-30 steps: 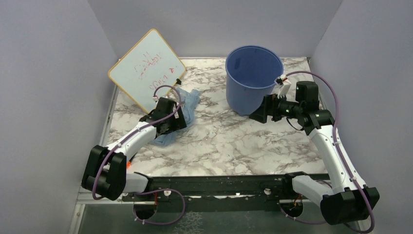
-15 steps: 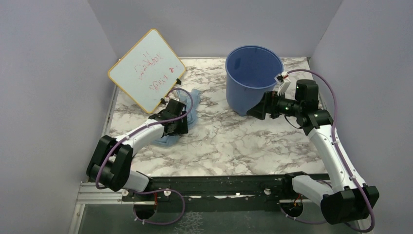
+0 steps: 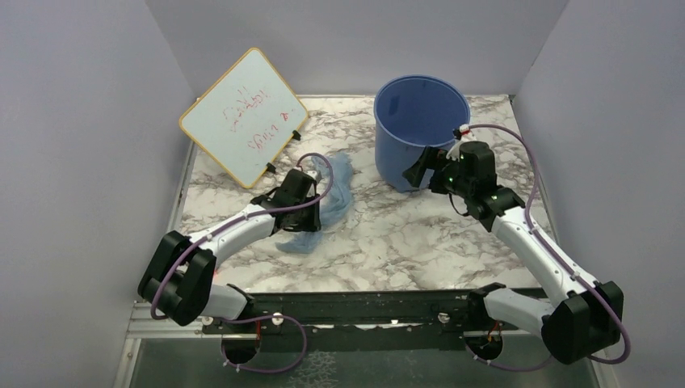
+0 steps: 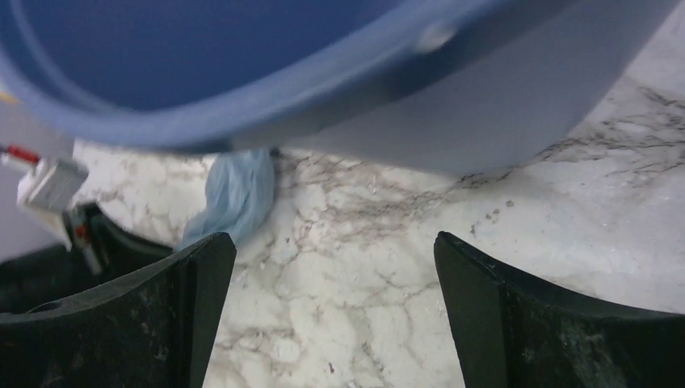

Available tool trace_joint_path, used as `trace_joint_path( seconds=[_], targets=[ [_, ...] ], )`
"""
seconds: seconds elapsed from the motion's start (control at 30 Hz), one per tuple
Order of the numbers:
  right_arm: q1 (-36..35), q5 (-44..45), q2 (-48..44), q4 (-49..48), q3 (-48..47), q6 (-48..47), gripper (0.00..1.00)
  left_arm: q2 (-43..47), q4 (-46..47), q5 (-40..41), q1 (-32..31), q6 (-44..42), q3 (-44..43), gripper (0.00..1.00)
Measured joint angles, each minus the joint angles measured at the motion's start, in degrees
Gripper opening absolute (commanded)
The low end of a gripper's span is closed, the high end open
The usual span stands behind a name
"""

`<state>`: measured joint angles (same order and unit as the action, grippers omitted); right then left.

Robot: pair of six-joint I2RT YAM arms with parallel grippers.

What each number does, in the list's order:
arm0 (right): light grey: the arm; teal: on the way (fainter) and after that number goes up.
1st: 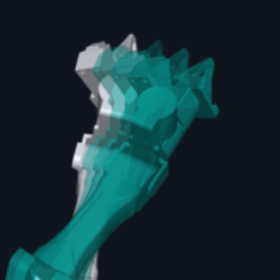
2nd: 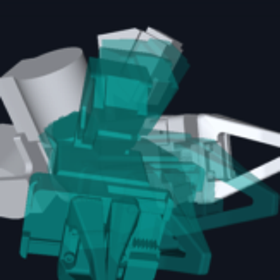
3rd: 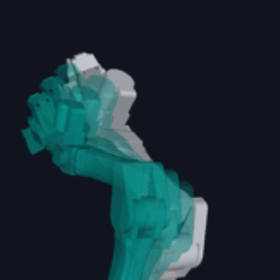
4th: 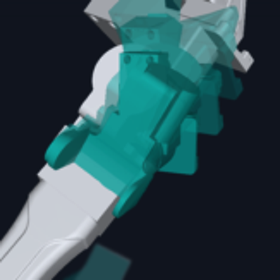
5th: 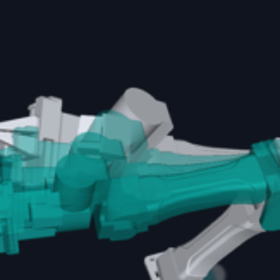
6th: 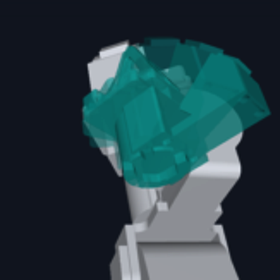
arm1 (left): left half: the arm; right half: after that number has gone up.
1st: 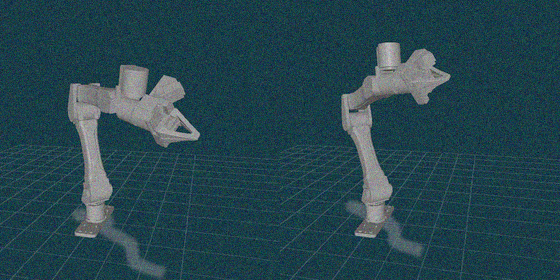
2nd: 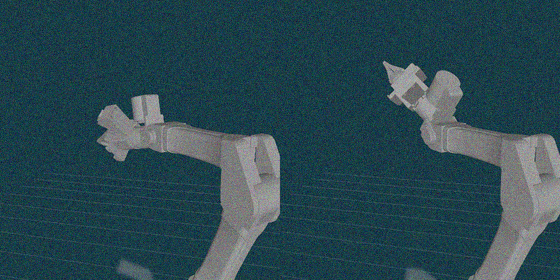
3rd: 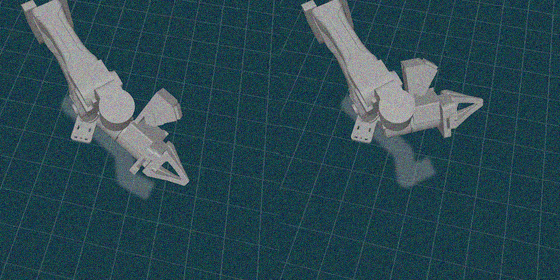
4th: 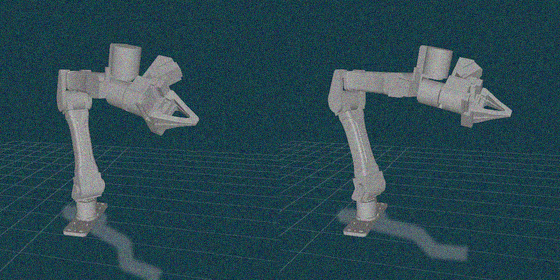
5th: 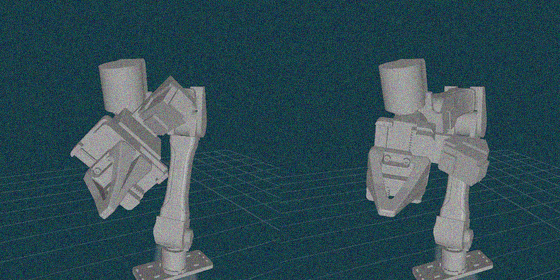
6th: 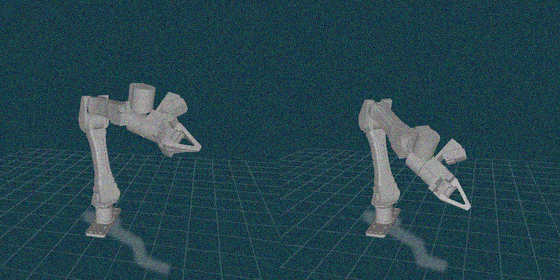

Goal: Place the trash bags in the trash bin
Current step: Move the trash bin to the center of the board.

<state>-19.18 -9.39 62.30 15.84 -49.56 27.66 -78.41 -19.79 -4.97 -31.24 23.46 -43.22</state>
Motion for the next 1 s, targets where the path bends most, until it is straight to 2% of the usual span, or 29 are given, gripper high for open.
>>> trace_joint_path(
  seconds=[0.23, 0.37, 0.53, 0.63, 0.77, 1.0],
  targets=[
    [0.0, 11.2, 8.7, -4.3, -2.6, 5.4, 1.0, 2.2, 0.2, -4.3, -3.4, 0.2, 3.2, 0.25],
    [0.0, 13.4, 12.8, -7.5, -3.0, 6.2, 1.0, 2.8, 0.2, -5.7, -4.4, 0.9, 3.8, 0.25],
    [0.0, 14.5, 18.7, -6.6, -8.3, 5.9, 1.0, 2.8, 0.2, -7.5, -4.6, 0.9, 3.8, 0.25],
    [0.0, 14.8, 18.8, -6.2, -8.7, 5.8, 1.0, 2.9, 0.2, -8.3, -5.4, 0.9, 3.8, 0.26],
    [0.0, 15.0, 15.6, -6.5, -4.5, 5.9, 1.0, 3.3, 0.3, -9.3, -7.0, 1.0, 3.8, 0.26],
    [0.0, 14.9, 10.6, -4.8, -1.4, 5.2, 1.0, 2.3, 0.6, -10.0, -13.2, 1.9, 3.6, 0.26]
  ],
)
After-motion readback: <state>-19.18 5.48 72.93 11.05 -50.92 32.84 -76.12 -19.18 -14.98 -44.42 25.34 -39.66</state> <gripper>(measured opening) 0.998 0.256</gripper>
